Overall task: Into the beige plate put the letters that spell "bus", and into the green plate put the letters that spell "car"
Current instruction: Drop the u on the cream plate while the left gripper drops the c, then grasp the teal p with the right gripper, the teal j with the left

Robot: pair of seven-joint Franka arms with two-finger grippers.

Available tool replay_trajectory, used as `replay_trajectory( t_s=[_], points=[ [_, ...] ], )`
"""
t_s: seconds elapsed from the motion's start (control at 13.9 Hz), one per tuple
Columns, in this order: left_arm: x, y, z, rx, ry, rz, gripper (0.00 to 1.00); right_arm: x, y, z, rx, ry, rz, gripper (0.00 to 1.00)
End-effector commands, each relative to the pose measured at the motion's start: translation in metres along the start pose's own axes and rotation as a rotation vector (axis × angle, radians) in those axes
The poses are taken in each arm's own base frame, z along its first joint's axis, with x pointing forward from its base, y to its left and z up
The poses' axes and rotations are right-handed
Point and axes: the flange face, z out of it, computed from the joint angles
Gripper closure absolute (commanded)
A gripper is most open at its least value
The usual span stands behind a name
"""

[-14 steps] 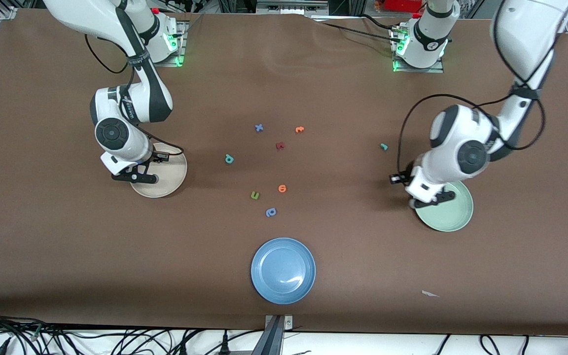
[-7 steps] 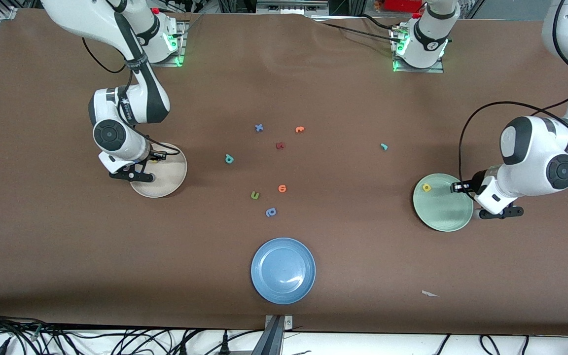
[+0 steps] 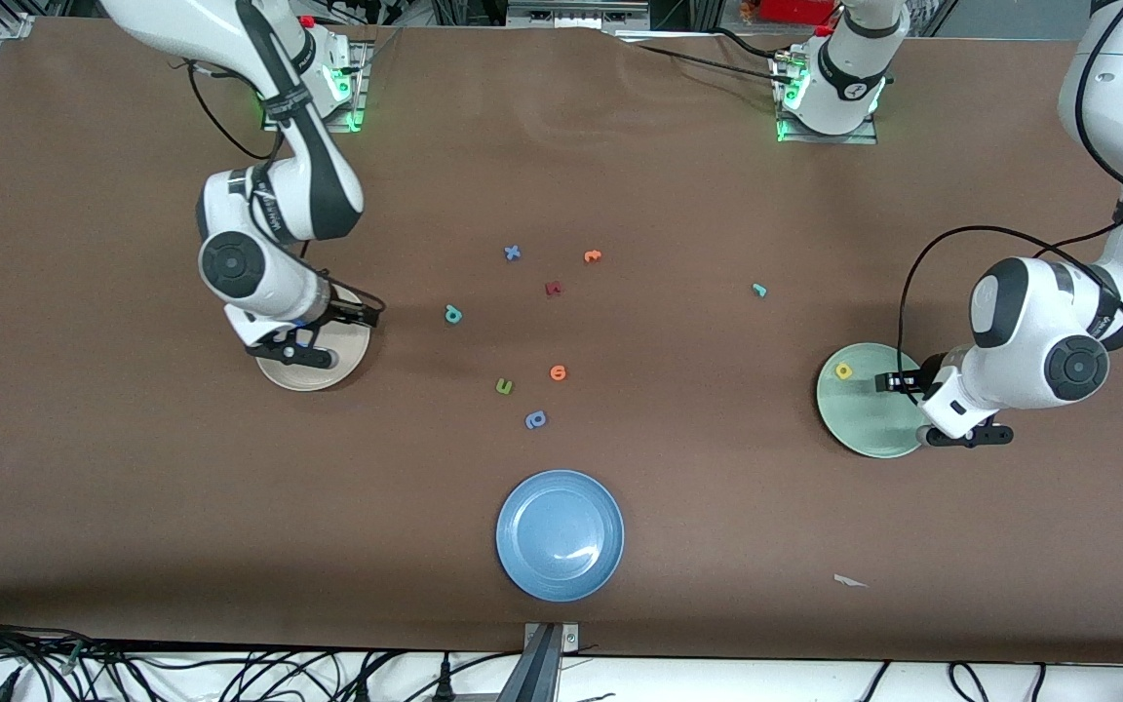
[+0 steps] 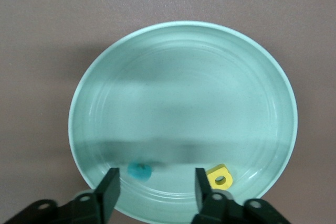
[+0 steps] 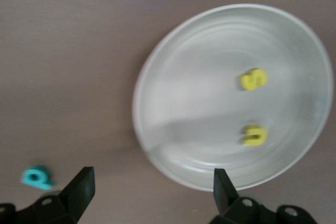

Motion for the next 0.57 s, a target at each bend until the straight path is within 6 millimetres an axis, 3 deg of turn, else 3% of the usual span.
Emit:
replay_trajectory(
  t_s=[0.0, 0.29, 0.36, 0.43, 0.5],
  points=[
    [-0.007, 0.018, -0.017, 0.029, -0.003, -0.045, 0.0, -0.016, -0.052, -0.003, 0.021, 0.024, 0.171, 0.0],
    [-0.047, 0.096, -0.019, 0.032, -0.023, -0.118, 0.0, -0.038, -0.095, 0.023, 0.041, 0.07, 0.356, 0.01],
    [-0.059, 0.116, -0.014, 0.035, -0.037, -0.124, 0.0, -0.048, -0.11, 0.034, 0.049, 0.081, 0.427, 0.09],
    [-0.072, 0.134, -0.009, 0.041, -0.046, -0.128, 0.0, -0.051, -0.115, 0.039, 0.057, 0.09, 0.484, 0.13],
    [-0.086, 0.147, -0.003, 0.052, -0.06, -0.134, 0.0, -0.05, -0.114, 0.042, 0.059, 0.091, 0.518, 0.23]
  ],
)
